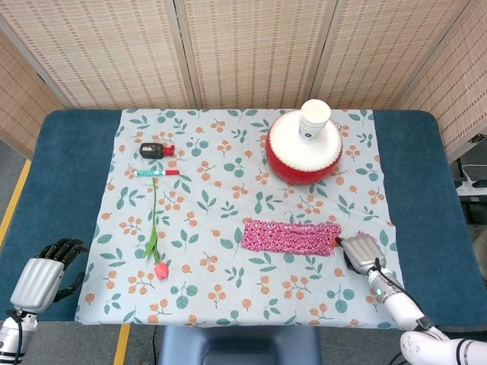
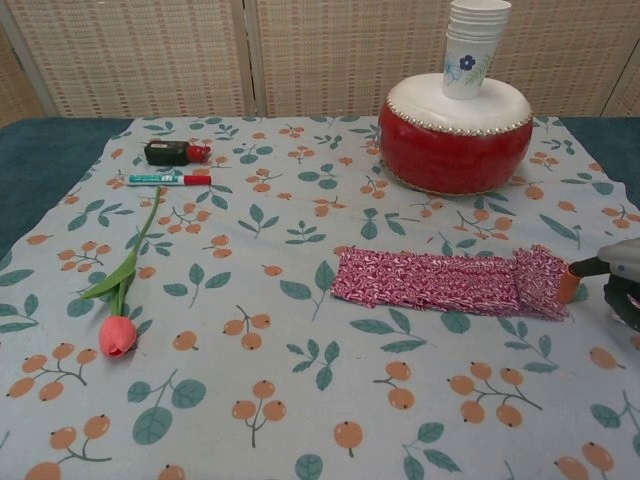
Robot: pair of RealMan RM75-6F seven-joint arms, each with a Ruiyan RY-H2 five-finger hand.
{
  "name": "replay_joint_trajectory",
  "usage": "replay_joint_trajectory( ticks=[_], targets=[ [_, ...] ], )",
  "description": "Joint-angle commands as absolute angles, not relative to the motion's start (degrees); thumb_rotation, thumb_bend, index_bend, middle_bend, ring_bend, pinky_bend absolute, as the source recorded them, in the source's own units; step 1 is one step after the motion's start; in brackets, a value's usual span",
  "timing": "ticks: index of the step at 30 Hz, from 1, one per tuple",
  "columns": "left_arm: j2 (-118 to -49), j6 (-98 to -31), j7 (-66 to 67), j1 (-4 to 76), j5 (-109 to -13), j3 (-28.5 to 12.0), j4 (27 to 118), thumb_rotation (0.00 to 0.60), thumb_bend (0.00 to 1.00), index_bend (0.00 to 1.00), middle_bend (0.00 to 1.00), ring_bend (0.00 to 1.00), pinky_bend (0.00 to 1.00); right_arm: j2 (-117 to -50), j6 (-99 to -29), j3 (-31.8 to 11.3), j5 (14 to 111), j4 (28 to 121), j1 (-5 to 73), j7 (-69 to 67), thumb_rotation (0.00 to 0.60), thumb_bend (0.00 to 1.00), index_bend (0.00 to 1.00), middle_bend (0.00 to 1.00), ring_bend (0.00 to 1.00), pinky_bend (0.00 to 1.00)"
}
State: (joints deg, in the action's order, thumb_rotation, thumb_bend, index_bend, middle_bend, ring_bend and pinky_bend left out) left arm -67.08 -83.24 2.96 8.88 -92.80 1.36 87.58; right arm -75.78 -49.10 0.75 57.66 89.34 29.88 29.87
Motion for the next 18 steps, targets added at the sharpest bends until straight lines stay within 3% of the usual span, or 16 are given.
replay_joint_trajectory(
  ticks=[1, 8, 18],
  targets=[
    [-67.1, -83.3, 2.9, 8.8, -92.8, 1.4, 87.6, 0.6, 0.38, 0.31, 0.24, 0.2, 0.32, -76.7, -49.2, 0.7, 55.9, 87.7, 30.5, 31.1, 0.6, 0.89, 0.25, 0.78, 0.77, 0.63],
    [-67.1, -83.3, 3.1, 8.8, -92.9, 1.5, 87.6, 0.6, 0.38, 0.31, 0.24, 0.2, 0.32, -76.6, -50.0, 0.1, 54.3, 87.3, 30.8, 30.4, 0.6, 0.89, 0.25, 0.78, 0.77, 0.63],
    [-67.1, -83.1, 3.1, 8.9, -92.7, 1.4, 87.6, 0.6, 0.38, 0.31, 0.24, 0.2, 0.32, -71.8, -50.4, 2.0, 60.3, 93.3, 29.7, 26.0, 0.6, 0.89, 0.26, 0.78, 0.77, 0.63]
  ],
)
